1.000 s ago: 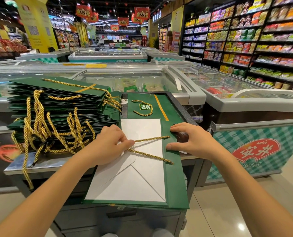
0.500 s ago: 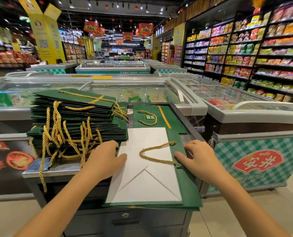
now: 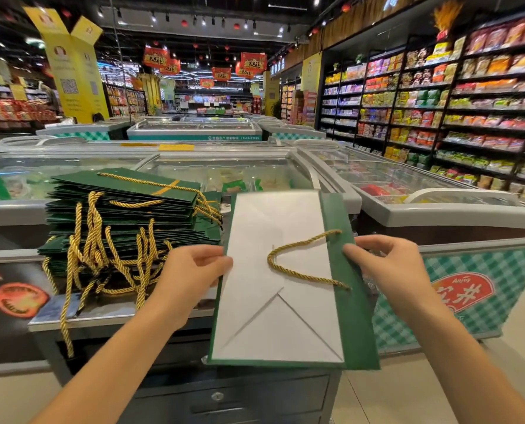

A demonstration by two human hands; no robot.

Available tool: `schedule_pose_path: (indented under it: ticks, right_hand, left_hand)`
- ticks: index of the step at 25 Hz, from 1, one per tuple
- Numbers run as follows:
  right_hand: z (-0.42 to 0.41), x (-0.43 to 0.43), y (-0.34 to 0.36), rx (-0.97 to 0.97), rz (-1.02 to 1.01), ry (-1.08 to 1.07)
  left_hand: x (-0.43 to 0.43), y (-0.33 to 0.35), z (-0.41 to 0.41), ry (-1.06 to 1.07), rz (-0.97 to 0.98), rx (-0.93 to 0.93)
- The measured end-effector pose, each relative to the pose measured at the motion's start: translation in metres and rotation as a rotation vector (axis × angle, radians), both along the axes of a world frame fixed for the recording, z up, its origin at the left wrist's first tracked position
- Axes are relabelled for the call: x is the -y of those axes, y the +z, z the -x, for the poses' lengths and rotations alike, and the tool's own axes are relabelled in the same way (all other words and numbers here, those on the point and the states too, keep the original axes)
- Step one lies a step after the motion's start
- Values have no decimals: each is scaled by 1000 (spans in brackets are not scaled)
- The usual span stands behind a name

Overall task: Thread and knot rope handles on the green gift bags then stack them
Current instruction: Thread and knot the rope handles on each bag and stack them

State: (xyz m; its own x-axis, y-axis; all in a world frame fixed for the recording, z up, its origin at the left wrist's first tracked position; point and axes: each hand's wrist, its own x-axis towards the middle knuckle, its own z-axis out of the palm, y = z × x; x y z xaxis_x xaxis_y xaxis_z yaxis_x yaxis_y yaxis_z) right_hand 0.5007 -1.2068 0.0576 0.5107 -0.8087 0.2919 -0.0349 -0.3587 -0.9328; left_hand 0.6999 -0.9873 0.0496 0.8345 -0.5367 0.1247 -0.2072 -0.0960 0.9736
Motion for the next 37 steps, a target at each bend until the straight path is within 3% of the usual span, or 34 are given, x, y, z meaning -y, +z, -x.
schedule_pose_path:
  ticks: [5,10,13,15,18,20,23,27,30,37]
  right_hand:
    - [-7,9,41,270,-9,14]
    - [-16,18,69,400,-38,104]
    - [-24,24,76,467,-254,149]
    - [-29,32,73,461,-390,209]
    - [-39,49,60,309,-432,330]
    - [-49,62,52,245,-454,342]
    - [-72,85,37,65,-359,276]
    - [-116,117,12,-186,-69,175]
    - [-145,130,0,-337,108,137]
    - [-174,132,-12,-524,409,54]
  left_hand:
    - [19,54,-6,29,212,28]
    - [38,88,-13,-7,315,13]
    - [51,90,-20,-36,335,-116]
    - [57,87,-27,-70,336,-222]
    - [62,82,-39,-143,301,-342]
    - [67,79,-46,-180,225,-336]
    - [85,67,-64,-154,-40,-151]
    - [123,44,-86,-25,-388,224]
    - [149,29,-102,44,-643,403]
    - [174,1,-116,47,-797,451]
